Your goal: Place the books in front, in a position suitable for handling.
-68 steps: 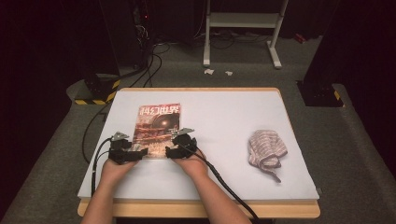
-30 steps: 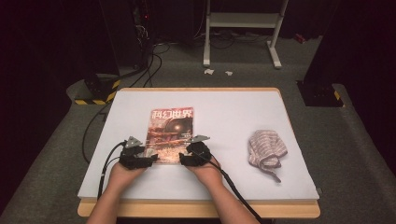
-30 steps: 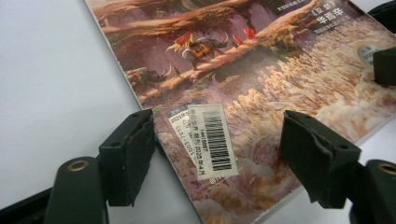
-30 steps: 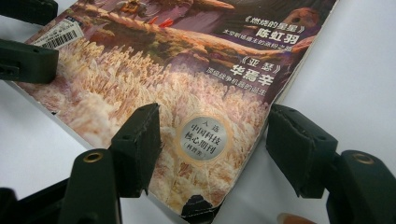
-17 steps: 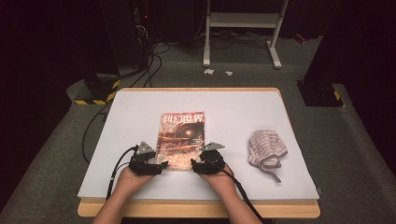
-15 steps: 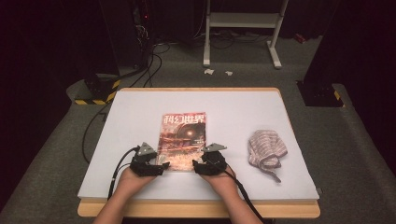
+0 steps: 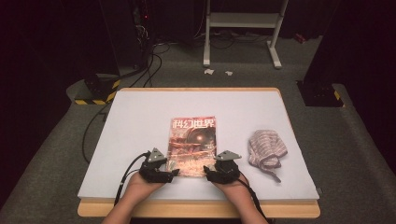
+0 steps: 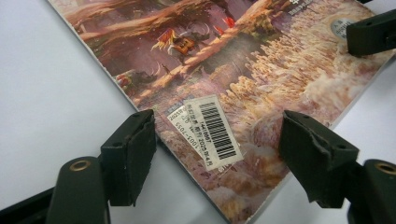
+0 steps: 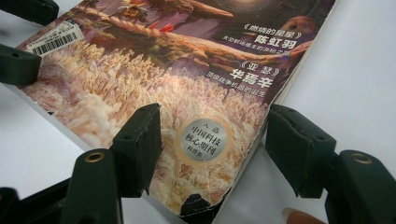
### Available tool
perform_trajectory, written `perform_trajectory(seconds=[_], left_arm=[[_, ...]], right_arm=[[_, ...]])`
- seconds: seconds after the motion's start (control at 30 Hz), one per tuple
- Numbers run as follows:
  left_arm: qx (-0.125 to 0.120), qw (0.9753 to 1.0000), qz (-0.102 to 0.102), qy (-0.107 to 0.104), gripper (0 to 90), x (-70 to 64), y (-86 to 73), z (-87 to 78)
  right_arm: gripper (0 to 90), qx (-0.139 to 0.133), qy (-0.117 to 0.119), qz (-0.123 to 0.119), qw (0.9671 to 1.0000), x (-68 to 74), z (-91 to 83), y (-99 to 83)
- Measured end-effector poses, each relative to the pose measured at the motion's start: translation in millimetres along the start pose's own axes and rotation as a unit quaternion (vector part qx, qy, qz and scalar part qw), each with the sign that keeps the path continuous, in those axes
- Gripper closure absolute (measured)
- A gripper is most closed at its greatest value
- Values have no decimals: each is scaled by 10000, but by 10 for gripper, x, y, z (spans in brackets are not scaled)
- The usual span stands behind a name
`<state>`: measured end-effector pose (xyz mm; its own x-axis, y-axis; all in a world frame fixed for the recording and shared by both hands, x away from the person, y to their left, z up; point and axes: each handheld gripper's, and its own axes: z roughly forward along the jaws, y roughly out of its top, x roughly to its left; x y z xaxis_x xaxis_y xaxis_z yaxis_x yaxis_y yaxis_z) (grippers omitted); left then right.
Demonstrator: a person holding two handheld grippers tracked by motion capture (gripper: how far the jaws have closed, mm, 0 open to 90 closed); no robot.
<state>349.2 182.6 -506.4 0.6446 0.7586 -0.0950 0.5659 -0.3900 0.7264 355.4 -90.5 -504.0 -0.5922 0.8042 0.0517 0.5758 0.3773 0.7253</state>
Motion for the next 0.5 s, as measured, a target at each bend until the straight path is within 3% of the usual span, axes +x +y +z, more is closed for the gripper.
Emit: perform_trajectory(seconds=[0.3,0.5], left_arm=[[-27,9999,61,-82,278,-173,6,40],[-3,9998,152,-145,278,-228,1,38]], right_arm=[[363,-6,6,-47,10000,-96,-155,-130],[364,-28,36,108,9999,-134,-207,-197]])
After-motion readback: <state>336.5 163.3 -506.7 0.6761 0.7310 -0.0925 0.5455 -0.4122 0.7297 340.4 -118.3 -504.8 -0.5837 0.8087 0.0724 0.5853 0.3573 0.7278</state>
